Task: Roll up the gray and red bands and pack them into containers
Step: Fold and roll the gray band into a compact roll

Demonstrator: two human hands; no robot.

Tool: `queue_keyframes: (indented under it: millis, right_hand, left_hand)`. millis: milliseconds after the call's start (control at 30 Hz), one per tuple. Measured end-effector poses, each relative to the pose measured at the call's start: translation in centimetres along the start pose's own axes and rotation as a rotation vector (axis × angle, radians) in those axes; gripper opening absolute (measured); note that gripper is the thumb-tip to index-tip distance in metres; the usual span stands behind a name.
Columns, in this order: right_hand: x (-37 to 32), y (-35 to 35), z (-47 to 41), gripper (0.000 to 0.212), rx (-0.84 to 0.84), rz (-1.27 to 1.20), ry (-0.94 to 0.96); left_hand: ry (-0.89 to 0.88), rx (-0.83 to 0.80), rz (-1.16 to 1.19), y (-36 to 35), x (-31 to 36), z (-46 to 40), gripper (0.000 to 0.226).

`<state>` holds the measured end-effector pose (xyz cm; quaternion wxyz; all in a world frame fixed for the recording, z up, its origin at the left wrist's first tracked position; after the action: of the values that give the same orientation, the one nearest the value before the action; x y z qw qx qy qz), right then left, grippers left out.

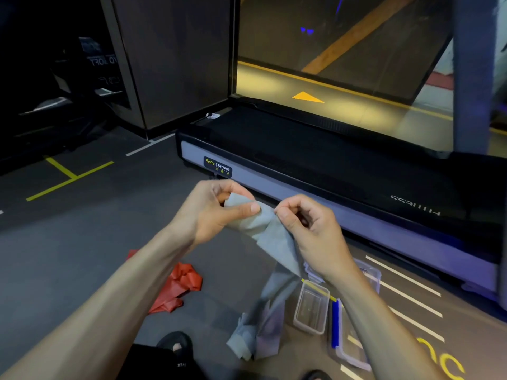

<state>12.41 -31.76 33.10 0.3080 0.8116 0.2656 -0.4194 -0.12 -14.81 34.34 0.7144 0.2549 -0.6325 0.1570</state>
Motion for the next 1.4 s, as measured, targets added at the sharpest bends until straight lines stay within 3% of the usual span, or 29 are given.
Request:
queue_keyframes:
  millis: [367,700,967,1167,1400]
  right_hand:
    - [0.3,0.4,0.2,0.009,0.041,-0.025,-0.052]
    - [0.7,0.1,0.4,0.014,0.014,-0.061,-0.087]
    - [0.3,-0.7,0.9,0.011,-0.078,-0.351,-0.098]
    - [0.5,-1.2,0.9,0.008,-0.133,-0.167,-0.007]
    - [0.4,-2.0,1.0,0.007,-0.019,0.056,0.014]
  left_hand:
    - [-0.087,0.050,-0.056,-0.3,0.1,-0.3,0.032]
    - [-0.245,0.127,-0.263,-0.1,0.1,-0.4,0.024]
    - [-0.411,-0.031,-0.641,-0.2,0.7,0.2,0.032]
    - [-0.416,-0.052,-0.703,-0.1,0.7,0.3,0.031]
    - [-0.365,0.052,-0.587,-1.1,1.1,0.9,0.023]
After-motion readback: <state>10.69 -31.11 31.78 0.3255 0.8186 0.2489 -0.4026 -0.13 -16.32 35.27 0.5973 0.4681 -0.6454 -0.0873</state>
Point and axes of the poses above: each hand's wrist, its own z-axis away from the middle knuckle, its own y-axis out of the back of the hand, x = y × z, the point moved 1 cm from there along -z, towards the middle knuckle, and after that the axes turned 9 degrees about y, right-handed, at the moved point
